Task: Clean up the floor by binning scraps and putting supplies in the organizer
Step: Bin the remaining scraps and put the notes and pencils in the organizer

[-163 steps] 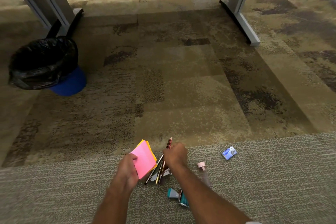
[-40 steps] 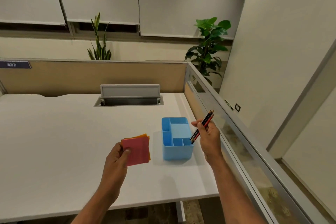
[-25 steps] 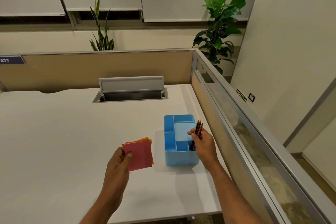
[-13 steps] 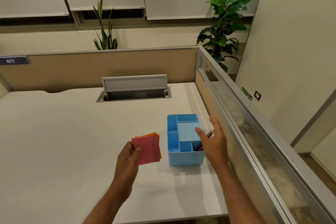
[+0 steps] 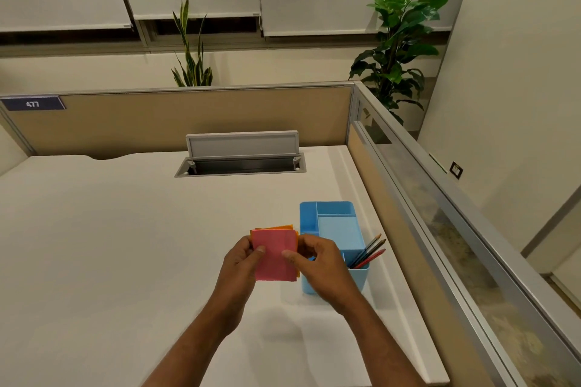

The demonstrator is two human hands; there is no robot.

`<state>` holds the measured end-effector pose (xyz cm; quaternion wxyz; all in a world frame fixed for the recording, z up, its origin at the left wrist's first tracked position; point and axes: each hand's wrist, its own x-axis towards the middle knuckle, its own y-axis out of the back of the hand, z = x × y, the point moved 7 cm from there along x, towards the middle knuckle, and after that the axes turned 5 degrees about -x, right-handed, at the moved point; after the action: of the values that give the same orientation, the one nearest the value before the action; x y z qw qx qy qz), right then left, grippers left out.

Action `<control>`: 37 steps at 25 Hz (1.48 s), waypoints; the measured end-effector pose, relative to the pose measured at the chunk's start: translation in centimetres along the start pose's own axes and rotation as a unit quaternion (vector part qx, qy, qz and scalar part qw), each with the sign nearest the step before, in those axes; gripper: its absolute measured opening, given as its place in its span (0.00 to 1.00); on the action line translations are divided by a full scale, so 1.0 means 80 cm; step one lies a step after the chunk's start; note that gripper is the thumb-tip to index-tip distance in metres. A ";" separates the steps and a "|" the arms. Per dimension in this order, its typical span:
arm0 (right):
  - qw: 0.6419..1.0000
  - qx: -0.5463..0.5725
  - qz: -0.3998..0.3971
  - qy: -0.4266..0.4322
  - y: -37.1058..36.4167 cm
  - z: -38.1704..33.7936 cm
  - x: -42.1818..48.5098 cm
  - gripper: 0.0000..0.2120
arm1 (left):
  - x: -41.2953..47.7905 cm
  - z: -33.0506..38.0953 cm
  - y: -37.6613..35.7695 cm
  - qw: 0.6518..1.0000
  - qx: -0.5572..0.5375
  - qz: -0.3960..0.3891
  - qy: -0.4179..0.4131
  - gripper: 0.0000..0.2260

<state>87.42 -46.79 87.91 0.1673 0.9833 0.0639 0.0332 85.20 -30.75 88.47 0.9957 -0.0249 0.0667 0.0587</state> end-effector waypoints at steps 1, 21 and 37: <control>1.000 0.013 0.006 -0.003 0.003 0.001 0.005 0.09 | 0.002 0.003 0.001 1.000 0.000 0.001 -0.005 0.07; 0.896 -0.251 0.347 -0.119 0.035 0.050 0.116 0.12 | -0.025 -0.015 0.099 0.988 0.085 0.110 -0.065 0.09; 0.904 -0.229 0.357 0.063 -0.038 -0.056 -0.031 0.08 | -0.093 0.005 0.159 0.965 0.202 0.122 -0.117 0.17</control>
<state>84.25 -42.80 90.97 0.3605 0.8709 -0.2900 0.1661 76.40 -18.97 89.36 0.9661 0.1924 -0.0376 0.1678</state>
